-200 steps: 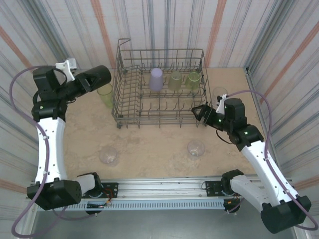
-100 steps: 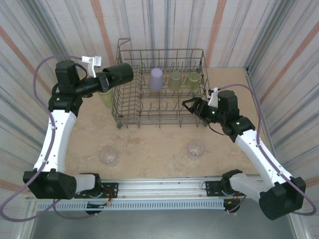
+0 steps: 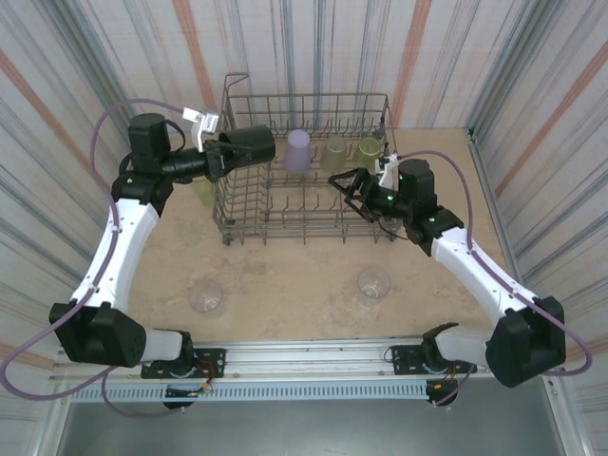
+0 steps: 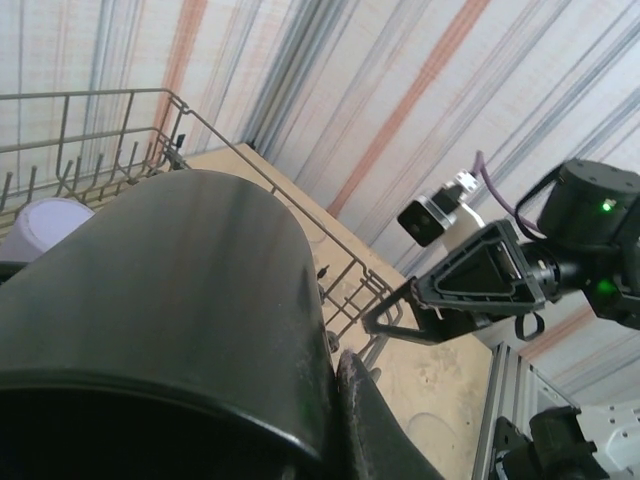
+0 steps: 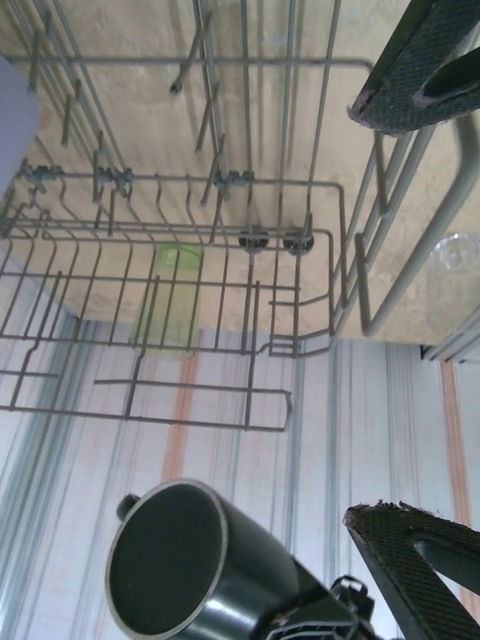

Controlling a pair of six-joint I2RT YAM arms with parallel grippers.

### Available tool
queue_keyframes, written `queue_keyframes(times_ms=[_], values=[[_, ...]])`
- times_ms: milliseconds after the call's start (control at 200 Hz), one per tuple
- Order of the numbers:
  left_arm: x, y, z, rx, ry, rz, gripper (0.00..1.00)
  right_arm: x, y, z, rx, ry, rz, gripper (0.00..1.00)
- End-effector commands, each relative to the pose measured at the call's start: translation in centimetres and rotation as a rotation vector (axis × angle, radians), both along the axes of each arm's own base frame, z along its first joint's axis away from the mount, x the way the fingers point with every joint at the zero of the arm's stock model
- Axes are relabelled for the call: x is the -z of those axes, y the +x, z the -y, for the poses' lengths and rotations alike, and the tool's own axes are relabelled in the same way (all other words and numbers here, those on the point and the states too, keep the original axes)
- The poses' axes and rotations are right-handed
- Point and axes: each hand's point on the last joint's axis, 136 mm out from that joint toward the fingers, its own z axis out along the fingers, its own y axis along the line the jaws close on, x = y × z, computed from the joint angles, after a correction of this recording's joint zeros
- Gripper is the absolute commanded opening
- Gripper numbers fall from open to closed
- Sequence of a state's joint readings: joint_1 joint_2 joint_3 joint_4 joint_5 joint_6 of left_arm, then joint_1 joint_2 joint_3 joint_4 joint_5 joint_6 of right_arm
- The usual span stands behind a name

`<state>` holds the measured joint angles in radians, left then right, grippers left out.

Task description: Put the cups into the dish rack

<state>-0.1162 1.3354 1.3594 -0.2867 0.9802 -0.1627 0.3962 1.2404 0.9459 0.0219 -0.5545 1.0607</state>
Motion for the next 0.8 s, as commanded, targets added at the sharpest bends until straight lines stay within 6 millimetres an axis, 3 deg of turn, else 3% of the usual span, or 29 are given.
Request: queue_keyframes(times_ms=[0,180,431,791], values=[[-1.5,-1.3,1.0,0.088,0.025,0.175,0.00,-2.9,0.8,-2.2,-0.031,0.102,0.029,0.99],[-0.2,-2.2,1.9,0.103,0.097,0.226,0.00,-3.7,2.2,-5.1,-0.055,0.203,-0.008,0.99],[1.8,-1.5,2.0,0.089,0.117,0.237,0.00,-4.5,4.2,-8.4,-0.067,0.324,-0.037,0.99],[1.6,0.7,-1.1,-0.036,0.045,0.238,0.00,-4.4,5.7,-13.5,-0.081,0.440,-0.139,0.99]])
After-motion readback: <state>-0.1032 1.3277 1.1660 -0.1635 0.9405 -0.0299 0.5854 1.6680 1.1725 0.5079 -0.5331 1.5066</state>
